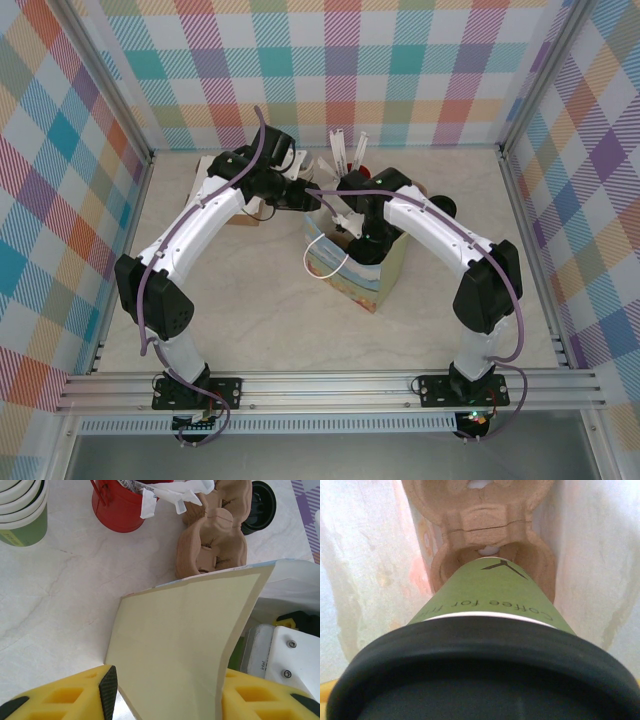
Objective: Pack the takeout coffee
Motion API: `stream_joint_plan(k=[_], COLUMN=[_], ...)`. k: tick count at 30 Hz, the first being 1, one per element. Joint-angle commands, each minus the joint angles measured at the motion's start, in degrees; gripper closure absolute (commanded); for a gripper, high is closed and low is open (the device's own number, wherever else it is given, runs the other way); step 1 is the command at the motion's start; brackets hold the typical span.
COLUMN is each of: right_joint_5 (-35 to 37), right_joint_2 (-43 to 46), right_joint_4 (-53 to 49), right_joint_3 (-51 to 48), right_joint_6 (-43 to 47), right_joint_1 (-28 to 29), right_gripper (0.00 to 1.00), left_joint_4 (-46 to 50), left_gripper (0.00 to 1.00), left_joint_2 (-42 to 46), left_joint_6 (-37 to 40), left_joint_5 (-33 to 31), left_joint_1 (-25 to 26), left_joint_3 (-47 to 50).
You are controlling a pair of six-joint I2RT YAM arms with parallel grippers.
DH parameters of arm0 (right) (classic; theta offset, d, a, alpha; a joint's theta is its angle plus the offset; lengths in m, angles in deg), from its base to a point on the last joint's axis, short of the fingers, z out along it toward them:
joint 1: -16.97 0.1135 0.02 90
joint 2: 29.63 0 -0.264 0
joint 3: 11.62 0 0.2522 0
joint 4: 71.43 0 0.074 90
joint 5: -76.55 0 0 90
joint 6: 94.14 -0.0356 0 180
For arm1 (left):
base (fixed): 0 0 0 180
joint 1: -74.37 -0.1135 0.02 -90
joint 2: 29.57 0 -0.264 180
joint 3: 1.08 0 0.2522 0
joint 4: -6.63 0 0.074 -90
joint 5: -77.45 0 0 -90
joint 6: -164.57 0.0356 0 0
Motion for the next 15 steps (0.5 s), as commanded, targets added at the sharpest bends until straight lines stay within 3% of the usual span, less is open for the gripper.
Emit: stream_joint_plan(k=[1, 15], right_joint_5=[-0.8, -1.5], right_joint_2=[0.7, 2.5], right_joint_4=[0.2, 1.1], right_joint_3=[0.1, 0.7], right_joint_6=[1.0, 1.2], right_joint_1=[-0.5, -0.5], right_gripper=[0.16, 0.16], left_joint_4=[1.2, 1.4], left_gripper=[0.51, 0.51], left_joint_2=[-0.9, -1.6], left_joint_6=[0.2, 0.0], left_joint_5=[0.3, -0.3], left_joint_1=[-0.7, -0.7], left_joint_3=[-1.5, -1.9])
